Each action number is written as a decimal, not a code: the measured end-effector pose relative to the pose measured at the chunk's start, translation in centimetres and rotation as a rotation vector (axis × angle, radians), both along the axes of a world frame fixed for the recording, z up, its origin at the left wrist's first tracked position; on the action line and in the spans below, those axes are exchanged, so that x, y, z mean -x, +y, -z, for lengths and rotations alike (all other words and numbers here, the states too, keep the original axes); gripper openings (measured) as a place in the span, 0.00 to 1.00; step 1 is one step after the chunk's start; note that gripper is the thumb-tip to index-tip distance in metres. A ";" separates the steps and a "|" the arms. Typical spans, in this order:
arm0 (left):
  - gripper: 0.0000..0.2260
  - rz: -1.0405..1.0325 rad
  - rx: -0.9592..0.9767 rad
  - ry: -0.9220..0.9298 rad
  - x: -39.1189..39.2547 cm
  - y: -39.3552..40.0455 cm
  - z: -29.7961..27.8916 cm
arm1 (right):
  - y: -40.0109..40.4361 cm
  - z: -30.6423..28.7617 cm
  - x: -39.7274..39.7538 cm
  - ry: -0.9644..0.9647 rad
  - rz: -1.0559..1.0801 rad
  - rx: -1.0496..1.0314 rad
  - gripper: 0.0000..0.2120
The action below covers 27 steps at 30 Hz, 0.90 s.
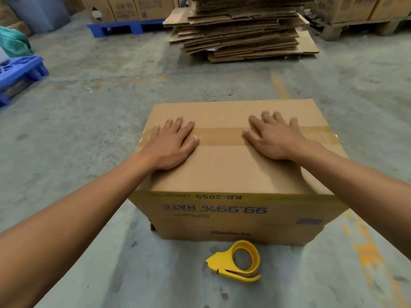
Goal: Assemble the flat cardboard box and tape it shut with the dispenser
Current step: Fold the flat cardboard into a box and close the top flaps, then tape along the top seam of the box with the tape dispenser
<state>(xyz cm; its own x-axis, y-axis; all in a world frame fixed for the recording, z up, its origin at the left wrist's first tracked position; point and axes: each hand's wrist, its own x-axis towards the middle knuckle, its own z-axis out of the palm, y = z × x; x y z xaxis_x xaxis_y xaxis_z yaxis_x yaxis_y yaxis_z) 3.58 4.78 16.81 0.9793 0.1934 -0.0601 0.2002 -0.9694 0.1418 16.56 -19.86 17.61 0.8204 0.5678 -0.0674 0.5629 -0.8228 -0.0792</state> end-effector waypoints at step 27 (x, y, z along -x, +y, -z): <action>0.28 0.004 -0.013 -0.075 -0.6 0.0 0.8 | -5.9 20.1 16.6 0.261 -0.792 0.375 0.40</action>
